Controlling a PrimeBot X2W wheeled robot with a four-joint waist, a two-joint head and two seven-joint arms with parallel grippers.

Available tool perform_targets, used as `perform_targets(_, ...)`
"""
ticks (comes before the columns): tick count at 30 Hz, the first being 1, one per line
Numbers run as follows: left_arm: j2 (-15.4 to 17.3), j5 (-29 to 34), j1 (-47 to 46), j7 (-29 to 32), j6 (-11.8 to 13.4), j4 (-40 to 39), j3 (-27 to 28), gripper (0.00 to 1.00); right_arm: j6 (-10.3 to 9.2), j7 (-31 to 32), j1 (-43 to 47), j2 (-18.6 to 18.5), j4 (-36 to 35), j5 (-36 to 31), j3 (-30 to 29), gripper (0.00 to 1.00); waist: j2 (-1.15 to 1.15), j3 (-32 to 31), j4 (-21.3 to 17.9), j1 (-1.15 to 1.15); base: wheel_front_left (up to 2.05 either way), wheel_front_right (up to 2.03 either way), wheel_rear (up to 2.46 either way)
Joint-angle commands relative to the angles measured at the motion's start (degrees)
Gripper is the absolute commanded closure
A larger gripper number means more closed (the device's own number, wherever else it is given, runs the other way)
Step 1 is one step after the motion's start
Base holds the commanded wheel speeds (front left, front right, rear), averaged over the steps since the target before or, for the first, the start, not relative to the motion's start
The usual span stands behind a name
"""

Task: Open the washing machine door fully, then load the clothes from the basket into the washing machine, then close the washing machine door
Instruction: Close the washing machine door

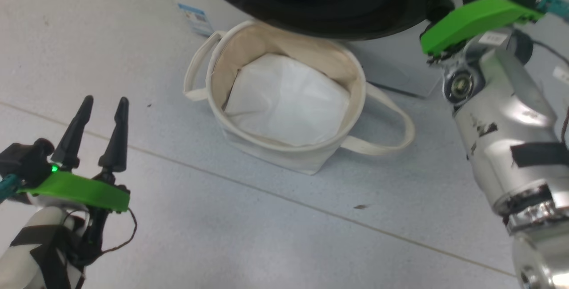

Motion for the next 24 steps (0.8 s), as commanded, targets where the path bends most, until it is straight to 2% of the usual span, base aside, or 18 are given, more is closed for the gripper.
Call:
perform_targets(1, 3.6, -0.7, -1.2, -0.7, 0.1, -0.2, 3.3, 0.00, 0.01, -0.7, 1.4, 1.2, -2.8, 0.2, 1.7, 0.00, 0.00, -2.0, -1.2, 0.00, 0.00, 0.00, 0.00)
perform_targets(13, 8.8, -0.9, -1.1, 0.2, 0.2, 3.8, 5.2, 0.00, 0.01, -0.7, 14.6, 1.2, -15.0, -5.3, 3.2, 0.00, 0.00, -9.9, -8.9, 0.00, 0.00, 0.00, 0.00)
perform_targets(24, 11.8, -2.7, 2.6, 1.0, 1.5, 4.1, 7.3, 0.00, 0.01, -0.7, 29.2, 1.2, -28.9, -11.6, -2.1, 0.00, 0.00, -15.4, -17.6, 0.00, 0.00, 0.00, 0.00)
